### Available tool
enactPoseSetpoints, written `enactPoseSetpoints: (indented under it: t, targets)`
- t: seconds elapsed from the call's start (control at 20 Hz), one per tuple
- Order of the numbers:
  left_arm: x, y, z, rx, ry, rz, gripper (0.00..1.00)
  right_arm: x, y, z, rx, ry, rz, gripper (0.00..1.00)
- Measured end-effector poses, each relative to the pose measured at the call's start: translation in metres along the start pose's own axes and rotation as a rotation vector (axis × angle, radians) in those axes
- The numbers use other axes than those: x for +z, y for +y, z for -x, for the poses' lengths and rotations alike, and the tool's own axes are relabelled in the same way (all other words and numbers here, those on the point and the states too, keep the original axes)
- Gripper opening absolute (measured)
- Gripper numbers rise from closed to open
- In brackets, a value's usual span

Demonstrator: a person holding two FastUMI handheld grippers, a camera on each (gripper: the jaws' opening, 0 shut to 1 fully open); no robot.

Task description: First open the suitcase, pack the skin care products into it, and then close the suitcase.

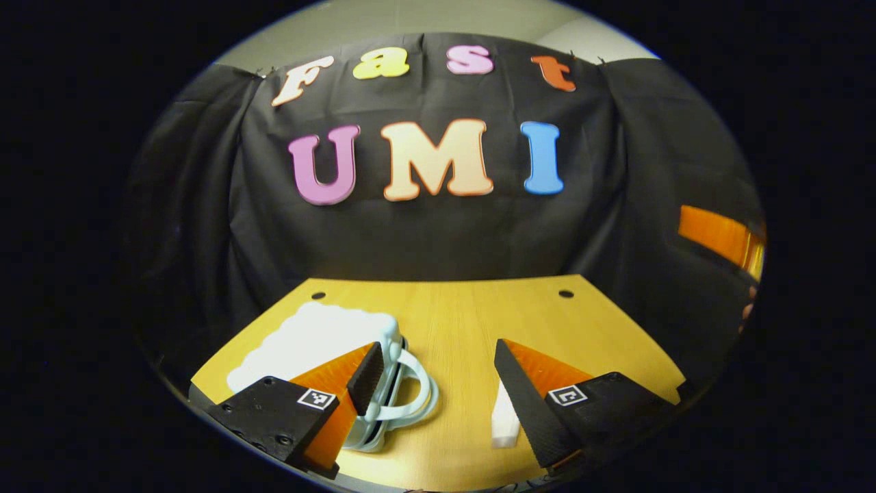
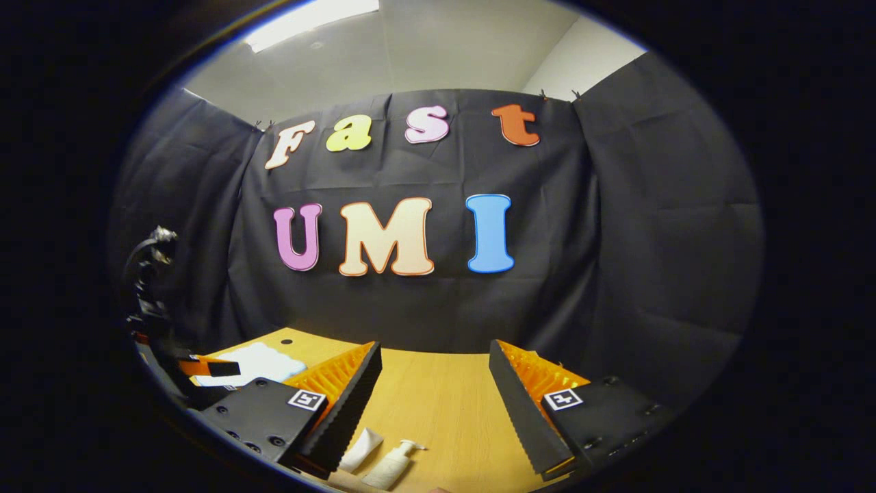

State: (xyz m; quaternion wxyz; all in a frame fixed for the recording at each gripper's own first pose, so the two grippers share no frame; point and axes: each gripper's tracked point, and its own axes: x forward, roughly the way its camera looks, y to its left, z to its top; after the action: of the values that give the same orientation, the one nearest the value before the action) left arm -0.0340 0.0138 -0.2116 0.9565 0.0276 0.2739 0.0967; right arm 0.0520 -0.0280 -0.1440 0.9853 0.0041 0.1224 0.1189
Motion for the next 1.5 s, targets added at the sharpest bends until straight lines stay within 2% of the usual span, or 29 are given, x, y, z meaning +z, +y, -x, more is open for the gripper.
enactPoseSetpoints:
  t: [0.2,0.35,0.65,0.75,0.8,1.0,1.1,1.15,1.2,1.25,1.35,1.5]
  targets:
    - [-0.045,0.002,-0.044,-0.049,0.156,-0.039,0.96,-0.015,0.004,-0.003,-0.046,0.051,0.026,0.99]
    - [-0.074,0.01,-0.071,-0.06,0.262,-0.055,0.92,-0.019,0.016,-0.002,-0.053,0.087,0.043,1.0]
    - [-0.091,0.027,-0.105,-0.059,0.347,-0.102,0.89,-0.031,0.024,-0.005,-0.095,0.126,0.083,0.99]
    - [-0.093,0.022,-0.111,-0.078,0.358,-0.106,0.77,-0.034,0.026,-0.006,-0.104,0.137,0.083,0.99]
    - [-0.099,0.018,-0.11,-0.091,0.382,-0.099,0.77,-0.035,0.028,-0.008,-0.105,0.139,0.081,1.0]
    - [-0.132,0.018,-0.114,-0.071,0.486,-0.068,0.61,-0.036,0.029,-0.01,-0.11,0.136,0.094,0.99]
    - [-0.134,0.01,-0.115,-0.098,0.51,-0.054,0.42,-0.038,0.026,-0.01,-0.122,0.139,0.104,1.0]
    - [-0.125,0.01,-0.113,-0.104,0.496,-0.076,0.28,-0.038,0.023,-0.01,-0.13,0.138,0.112,1.0]
    - [-0.116,0.01,-0.113,-0.109,0.473,-0.102,0.22,-0.039,0.022,-0.01,-0.135,0.136,0.116,1.0]
    - [-0.111,0.009,-0.117,-0.108,0.469,-0.127,0.11,-0.039,0.022,-0.011,-0.135,0.135,0.115,1.0]
    - [-0.103,0.014,-0.113,-0.114,0.484,-0.137,0.07,-0.041,0.025,-0.012,-0.126,0.134,0.107,1.0]
    - [-0.076,0.019,-0.097,-0.173,0.477,-0.057,0.03,-0.039,0.032,-0.018,-0.106,0.117,0.104,1.0]
